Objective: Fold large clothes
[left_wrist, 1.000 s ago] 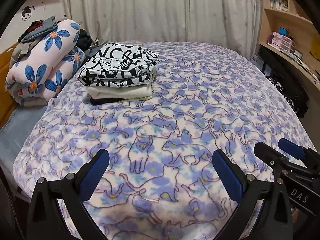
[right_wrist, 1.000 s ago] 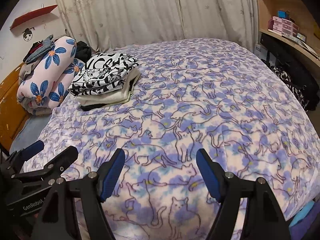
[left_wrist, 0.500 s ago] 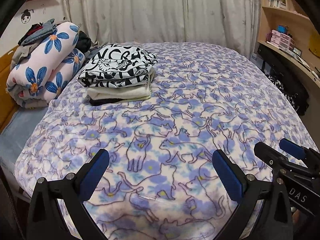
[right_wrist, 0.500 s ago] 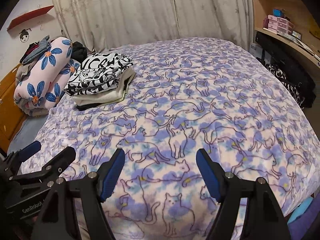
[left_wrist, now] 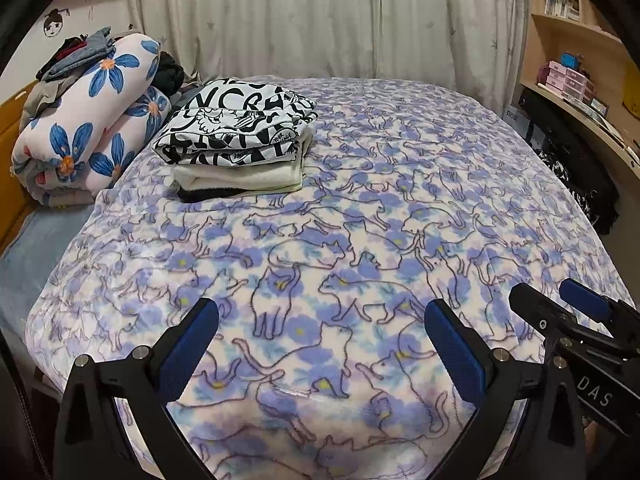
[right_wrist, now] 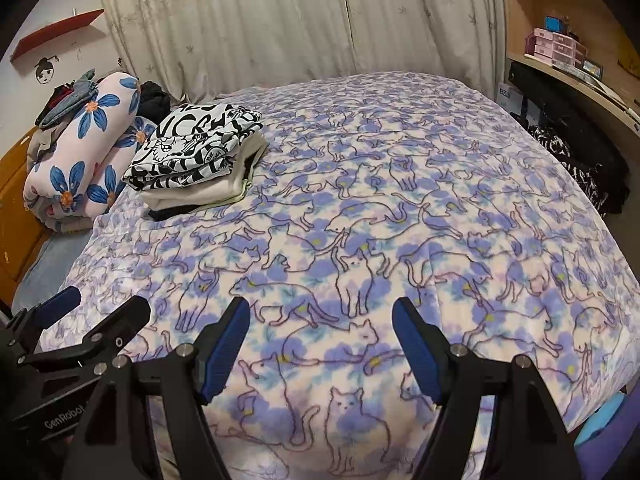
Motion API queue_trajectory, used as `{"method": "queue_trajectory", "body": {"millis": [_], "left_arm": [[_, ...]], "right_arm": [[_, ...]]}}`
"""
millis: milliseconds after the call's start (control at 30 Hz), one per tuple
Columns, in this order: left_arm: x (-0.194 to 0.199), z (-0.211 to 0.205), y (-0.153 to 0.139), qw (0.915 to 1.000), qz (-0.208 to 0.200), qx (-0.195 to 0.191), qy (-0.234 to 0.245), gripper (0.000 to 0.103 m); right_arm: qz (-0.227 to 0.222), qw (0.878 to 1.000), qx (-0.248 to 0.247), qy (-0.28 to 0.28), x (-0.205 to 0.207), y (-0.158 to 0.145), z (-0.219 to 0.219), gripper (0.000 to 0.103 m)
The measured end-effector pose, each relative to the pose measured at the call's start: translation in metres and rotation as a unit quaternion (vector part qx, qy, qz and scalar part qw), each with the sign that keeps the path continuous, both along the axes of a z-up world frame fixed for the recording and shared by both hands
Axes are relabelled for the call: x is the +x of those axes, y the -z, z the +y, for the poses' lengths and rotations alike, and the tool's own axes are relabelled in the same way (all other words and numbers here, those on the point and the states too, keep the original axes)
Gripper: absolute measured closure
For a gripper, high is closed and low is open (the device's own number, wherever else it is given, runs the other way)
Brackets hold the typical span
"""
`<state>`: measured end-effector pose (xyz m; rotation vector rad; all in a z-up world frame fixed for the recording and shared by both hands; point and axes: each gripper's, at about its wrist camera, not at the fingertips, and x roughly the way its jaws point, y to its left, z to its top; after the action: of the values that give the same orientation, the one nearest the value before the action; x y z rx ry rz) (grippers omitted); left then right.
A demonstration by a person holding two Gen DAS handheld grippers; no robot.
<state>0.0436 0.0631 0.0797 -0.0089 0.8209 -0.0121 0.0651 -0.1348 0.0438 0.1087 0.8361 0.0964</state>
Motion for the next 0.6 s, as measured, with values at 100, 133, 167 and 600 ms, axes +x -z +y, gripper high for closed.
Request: {"method": "queue_trajectory", "body": {"millis": [100, 133, 167, 600], "left_arm": [[0.0009, -0.0002, 0.0018, 1.0, 0.002, -0.003, 0.001, 0.001], [0.0011, 0.0001, 0.0024, 1.0, 0.002, -0.004, 0.001, 0.001], [0.0012, 0.0, 0.0025, 1.0, 0.003, -0.004, 0.001, 0.001], [0.0009, -0.0011, 0.008, 0.9999, 0.012, -0.01, -0.002, 0.001]], "right_arm": [[0.0, 1.0, 0.0, -0.002, -0.0003, 0.0002, -0.0012, 0.029], [-0.001, 1.0, -0.001, -0.002, 0.0002, -0.0001, -0.0012, 0.029], [-0.001, 1.0, -0.002, -0.003, 0.0005, -0.0002, -0.0014, 0.029], [0.001, 1.0, -0.002, -0.004, 0.0005, 0.0007, -0.0017, 0.029]]}}
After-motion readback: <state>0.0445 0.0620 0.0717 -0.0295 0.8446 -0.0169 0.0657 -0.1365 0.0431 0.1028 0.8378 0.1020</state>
